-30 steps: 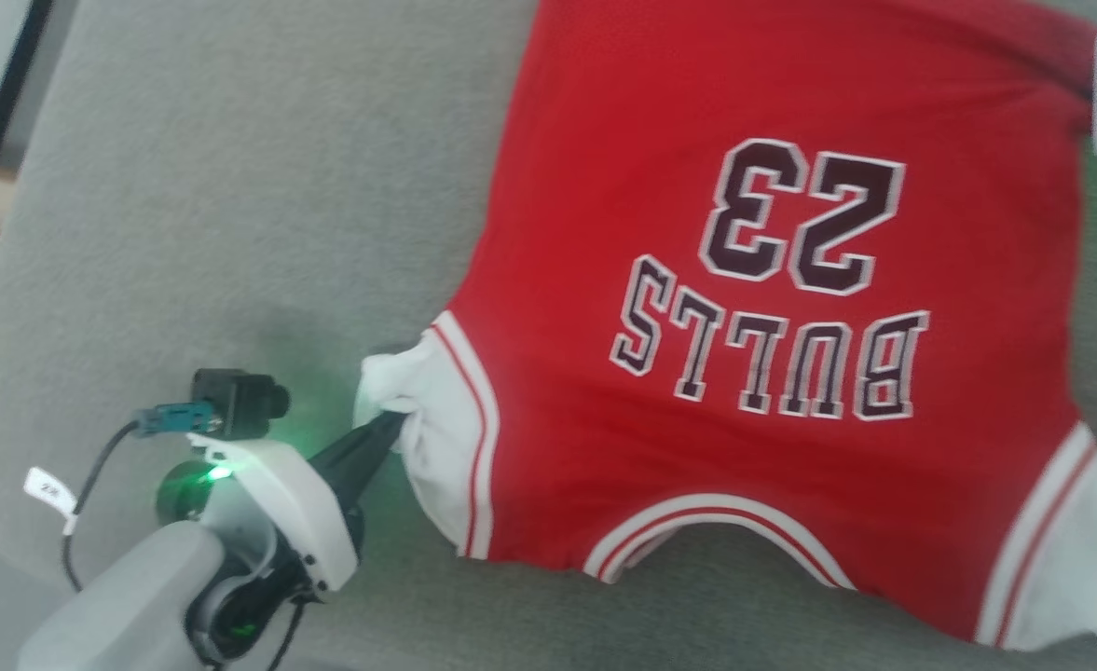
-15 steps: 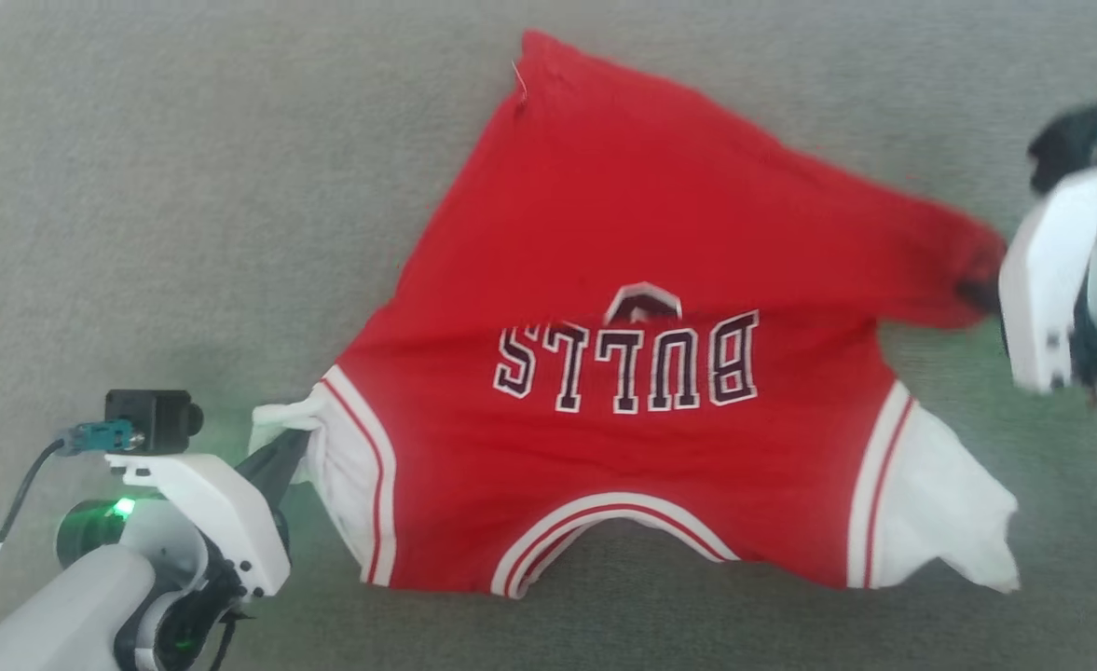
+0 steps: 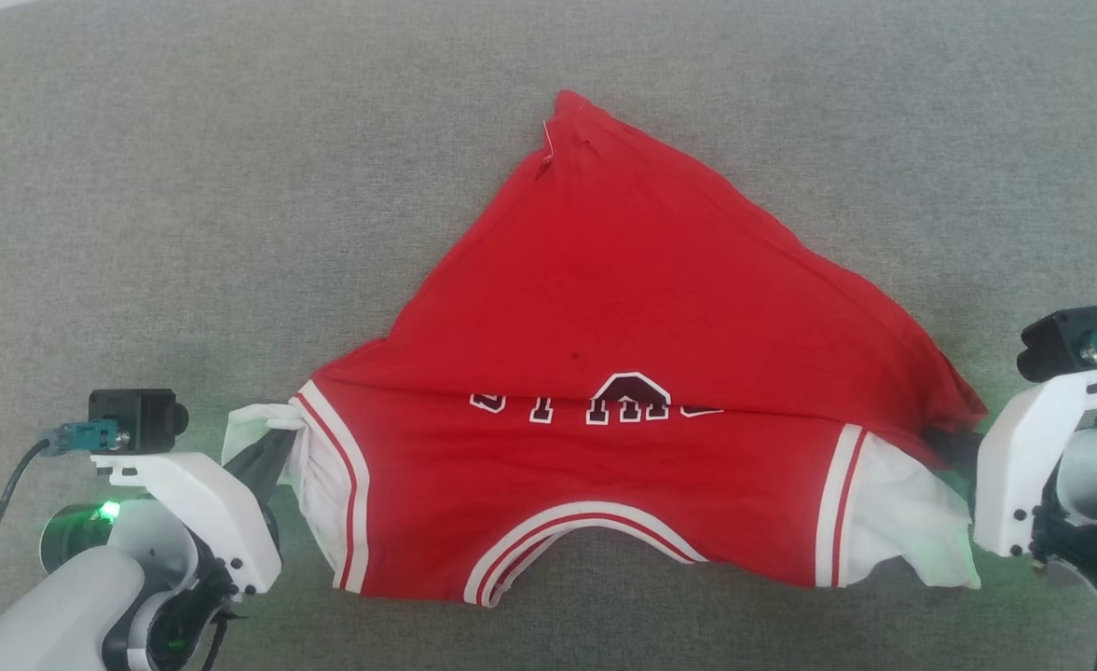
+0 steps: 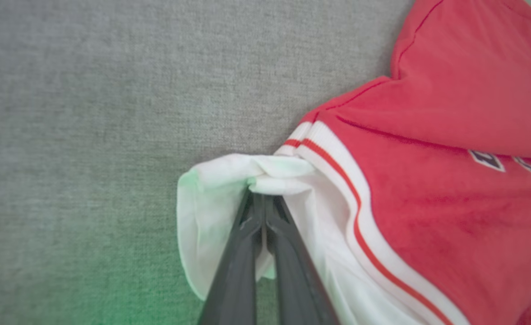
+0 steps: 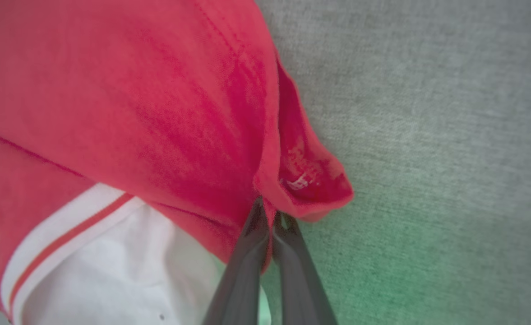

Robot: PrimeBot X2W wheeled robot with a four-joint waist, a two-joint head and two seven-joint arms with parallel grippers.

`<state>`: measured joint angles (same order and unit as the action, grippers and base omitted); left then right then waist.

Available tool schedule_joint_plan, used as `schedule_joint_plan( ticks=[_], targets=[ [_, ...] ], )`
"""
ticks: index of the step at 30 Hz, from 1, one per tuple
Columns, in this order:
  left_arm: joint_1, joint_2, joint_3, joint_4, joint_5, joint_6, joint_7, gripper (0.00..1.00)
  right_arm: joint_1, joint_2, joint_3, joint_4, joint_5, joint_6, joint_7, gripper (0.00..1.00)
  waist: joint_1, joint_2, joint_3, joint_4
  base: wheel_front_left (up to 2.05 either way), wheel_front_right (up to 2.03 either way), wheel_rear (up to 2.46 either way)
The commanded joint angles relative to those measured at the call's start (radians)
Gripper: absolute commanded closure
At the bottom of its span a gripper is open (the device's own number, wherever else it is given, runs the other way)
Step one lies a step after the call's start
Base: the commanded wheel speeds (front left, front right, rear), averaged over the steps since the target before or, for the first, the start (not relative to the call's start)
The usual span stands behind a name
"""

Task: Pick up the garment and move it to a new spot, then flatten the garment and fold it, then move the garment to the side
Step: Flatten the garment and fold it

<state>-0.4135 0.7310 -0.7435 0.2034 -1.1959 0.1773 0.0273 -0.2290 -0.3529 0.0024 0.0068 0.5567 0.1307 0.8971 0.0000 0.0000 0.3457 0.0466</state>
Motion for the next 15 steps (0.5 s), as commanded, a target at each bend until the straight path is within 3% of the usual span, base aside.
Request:
schedule_joint_plan(
  ticks=[1, 2, 3, 4, 5, 6, 10, 15],
  targets=[
    [0.006, -0.009, -0.008, 0.006, -0.011, 0.000, 0.007, 1.00, 0.028, 0.019, 0.014, 0.035, -0.011, 0.000, -0.013, 1.00, 0.0000, 0.0000, 0.000, 0.000, 0.00, 0.00, 0.00],
    [0.007, -0.009, -0.007, 0.008, -0.011, -0.001, 0.006, 1.00, 0.028, 0.033, 0.014, 0.056, -0.015, 0.000, -0.036, 1.00, 0.0000, 0.0000, -0.001, 0.000, 0.00, 0.00, 0.00],
    [0.008, -0.009, -0.007, 0.009, -0.013, -0.002, 0.005, 1.00, 0.025, 0.045, 0.012, 0.079, -0.016, 0.000, -0.058, 0.91, 0.0000, 0.0000, -0.001, -0.001, 0.00, 0.00, 0.00],
    [0.010, -0.010, -0.006, 0.010, -0.013, -0.004, 0.004, 1.00, 0.025, 0.050, 0.018, 0.100, -0.021, 0.000, -0.071, 0.71, 0.0000, 0.0000, -0.002, 0.000, 0.00, 0.00, 0.00],
    [0.011, -0.011, -0.007, 0.011, -0.014, -0.007, 0.004, 1.00, 0.025, 0.051, 0.024, 0.120, -0.026, 0.000, -0.086, 0.40, 0.0000, 0.0000, -0.004, 0.002, 0.00, 0.00, 0.00],
    [0.013, -0.011, -0.008, 0.012, -0.015, -0.008, 0.003, 1.00, 0.021, 0.057, 0.022, 0.130, -0.024, -0.001, -0.100, 0.00, 0.0000, 0.0000, -0.006, 0.003, 0.00, 0.00, 0.00],
    [0.024, -0.006, -0.004, 0.012, -0.018, -0.009, -0.004, 1.00, 0.000, 0.045, 0.015, 0.102, -0.010, -0.001, -0.138, 0.00, 0.0000, 0.0000, -0.010, 0.006, 0.00, 0.00, 0.00],
    [0.031, -0.005, -0.003, 0.006, -0.018, -0.006, -0.010, 1.00, -0.022, 0.026, -0.019, -0.022, 0.000, 0.000, -0.148, 0.00, 0.0000, 0.0000, -0.015, 0.013, 0.00, 0.00, 0.00]
  ],
)
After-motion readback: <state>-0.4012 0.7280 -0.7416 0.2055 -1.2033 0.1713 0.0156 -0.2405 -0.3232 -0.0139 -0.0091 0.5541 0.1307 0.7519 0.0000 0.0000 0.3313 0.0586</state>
